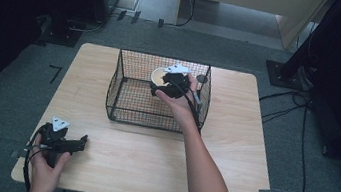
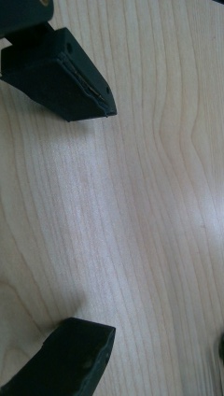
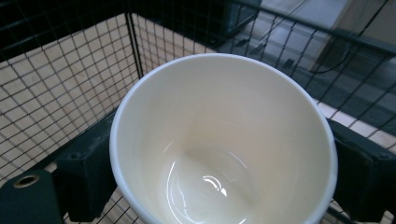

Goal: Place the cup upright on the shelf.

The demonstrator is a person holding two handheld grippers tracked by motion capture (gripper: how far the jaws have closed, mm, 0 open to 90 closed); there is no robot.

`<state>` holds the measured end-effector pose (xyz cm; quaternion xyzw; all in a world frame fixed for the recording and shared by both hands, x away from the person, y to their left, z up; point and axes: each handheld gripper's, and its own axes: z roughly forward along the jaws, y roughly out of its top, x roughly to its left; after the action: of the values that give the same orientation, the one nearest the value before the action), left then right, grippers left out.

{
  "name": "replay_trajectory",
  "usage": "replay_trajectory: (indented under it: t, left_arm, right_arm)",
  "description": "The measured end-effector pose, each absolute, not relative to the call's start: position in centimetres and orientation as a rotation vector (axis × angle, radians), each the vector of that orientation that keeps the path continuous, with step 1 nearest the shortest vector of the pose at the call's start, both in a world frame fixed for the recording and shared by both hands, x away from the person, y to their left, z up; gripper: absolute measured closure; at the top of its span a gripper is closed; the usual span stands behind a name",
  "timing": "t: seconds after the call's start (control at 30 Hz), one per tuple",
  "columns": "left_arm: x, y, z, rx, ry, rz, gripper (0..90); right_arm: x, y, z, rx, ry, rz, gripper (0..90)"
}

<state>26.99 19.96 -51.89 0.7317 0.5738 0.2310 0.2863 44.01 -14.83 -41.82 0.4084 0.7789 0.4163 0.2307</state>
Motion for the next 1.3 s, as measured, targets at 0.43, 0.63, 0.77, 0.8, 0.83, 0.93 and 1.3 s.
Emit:
replay_trajectory:
  t: [0.43,0.63,0.77,0.8,0.83,0.93,1.3]
  left_arm:
    - [27.0,20.0,-51.9,1.956,1.534,0.618,0.0]
    - [27.0,20.0,-51.9,1.954,1.534,0.618,0.0]
    - [27.0,20.0,-51.9,1.955,1.534,0.618,0.0]
    - [27.0,20.0,-51.9,1.955,1.533,0.618,0.0]
    - [27.0,20.0,-51.9,1.955,1.534,0.618,0.0]
    - [27.0,20.0,-51.9,1.955,1.533,0.618,0.0]
    - [27.0,20.0,-51.9,1.955,1.534,0.618,0.0]
  right_arm:
    - [44.7,-14.0,-43.1,1.120,2.233,1.043,9.7]
    - [45.0,-14.0,-43.4,1.140,2.253,1.009,10.0]
    - [45.1,-14.0,-43.5,1.147,2.255,1.000,10.6]
    - [45.1,-14.0,-43.5,1.150,2.261,1.001,10.6]
    - [45.2,-14.0,-43.5,1.152,2.268,1.010,10.6]
    - [45.1,-14.1,-43.5,1.169,2.272,1.017,10.5]
    - [44.4,-14.4,-42.0,1.135,2.220,1.038,2.1]
